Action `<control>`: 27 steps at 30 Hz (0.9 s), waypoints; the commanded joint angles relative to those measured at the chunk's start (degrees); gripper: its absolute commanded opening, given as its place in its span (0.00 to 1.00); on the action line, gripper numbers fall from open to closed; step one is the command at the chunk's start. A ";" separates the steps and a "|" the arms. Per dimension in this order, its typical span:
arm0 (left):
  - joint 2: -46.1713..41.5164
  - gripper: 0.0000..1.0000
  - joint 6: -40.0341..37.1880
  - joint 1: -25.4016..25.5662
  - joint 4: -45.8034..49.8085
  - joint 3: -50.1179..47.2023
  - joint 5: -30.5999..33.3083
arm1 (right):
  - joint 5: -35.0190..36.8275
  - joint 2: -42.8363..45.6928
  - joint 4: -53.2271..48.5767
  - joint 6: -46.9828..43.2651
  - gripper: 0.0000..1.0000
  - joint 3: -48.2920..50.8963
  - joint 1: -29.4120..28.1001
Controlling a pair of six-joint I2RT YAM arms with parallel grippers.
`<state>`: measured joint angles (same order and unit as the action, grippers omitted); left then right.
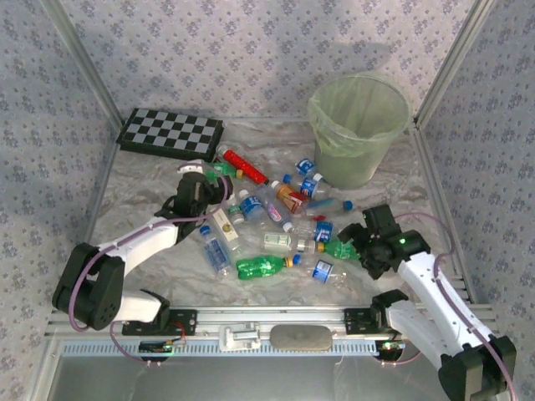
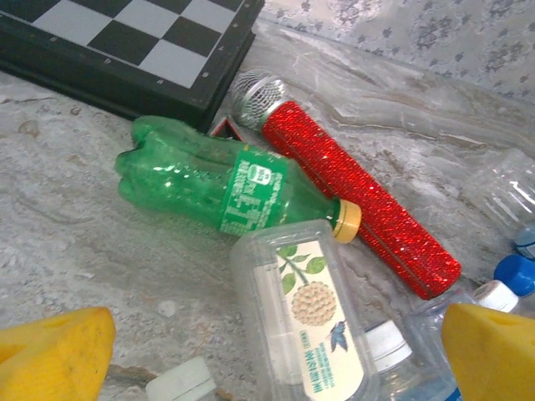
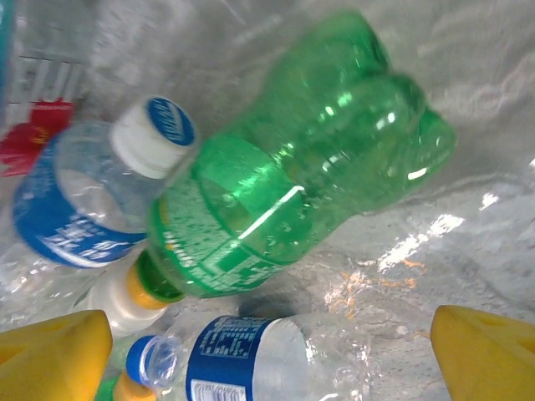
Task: Put the plastic bottles in the bin
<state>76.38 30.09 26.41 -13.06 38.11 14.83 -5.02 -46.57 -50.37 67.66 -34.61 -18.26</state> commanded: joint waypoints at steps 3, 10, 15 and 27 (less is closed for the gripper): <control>-4.25 1.00 -0.06 0.13 2.05 -2.85 4.34 | 2.17 1.65 7.36 14.07 0.99 5.10 -2.52; -8.33 1.00 -1.28 0.13 2.34 -4.75 7.66 | 6.89 1.81 15.63 21.06 0.98 11.55 -2.45; -8.99 1.00 -1.70 0.13 2.86 -4.80 8.35 | 9.54 0.97 20.85 22.74 0.94 13.87 -1.06; -11.47 1.00 -0.55 0.13 3.44 -6.03 9.69 | 11.65 -3.18 26.54 19.64 0.82 14.98 2.75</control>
<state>66.59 29.47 26.39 -9.98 32.36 22.83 4.75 -48.73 -25.12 88.07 -20.27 -16.29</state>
